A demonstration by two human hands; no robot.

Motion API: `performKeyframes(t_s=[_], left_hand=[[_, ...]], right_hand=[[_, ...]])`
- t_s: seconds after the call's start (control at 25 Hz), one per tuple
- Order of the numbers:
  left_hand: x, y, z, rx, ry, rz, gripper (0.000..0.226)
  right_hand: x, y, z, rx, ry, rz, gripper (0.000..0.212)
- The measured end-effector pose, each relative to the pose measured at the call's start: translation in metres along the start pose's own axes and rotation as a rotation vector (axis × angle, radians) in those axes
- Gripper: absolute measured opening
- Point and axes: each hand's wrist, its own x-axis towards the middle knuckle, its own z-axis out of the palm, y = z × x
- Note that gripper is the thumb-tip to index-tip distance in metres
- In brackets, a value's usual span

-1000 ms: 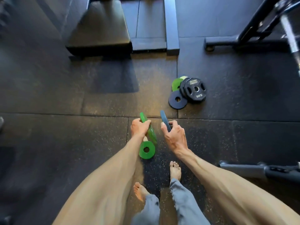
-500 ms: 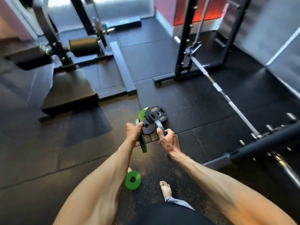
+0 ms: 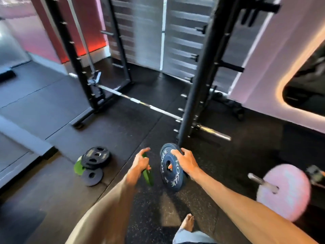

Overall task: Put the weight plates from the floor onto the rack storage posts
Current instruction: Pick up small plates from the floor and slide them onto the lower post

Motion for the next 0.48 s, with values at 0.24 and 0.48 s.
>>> performKeyframes(t_s=[0.24, 0.48], left_hand=[[0.01, 0.059, 0.131, 0.232, -0.299, -0.124, 0.072], [0.088, 0.078, 0.244, 0.059, -0.378, -0.294, 0.118]], right_hand=[[-0.001, 0.035, -0.125, 0.246, 0.213, 0.044, 0.023], [0.04, 0.066, -0.233, 0.346, 0.31, 0.129, 0.035]])
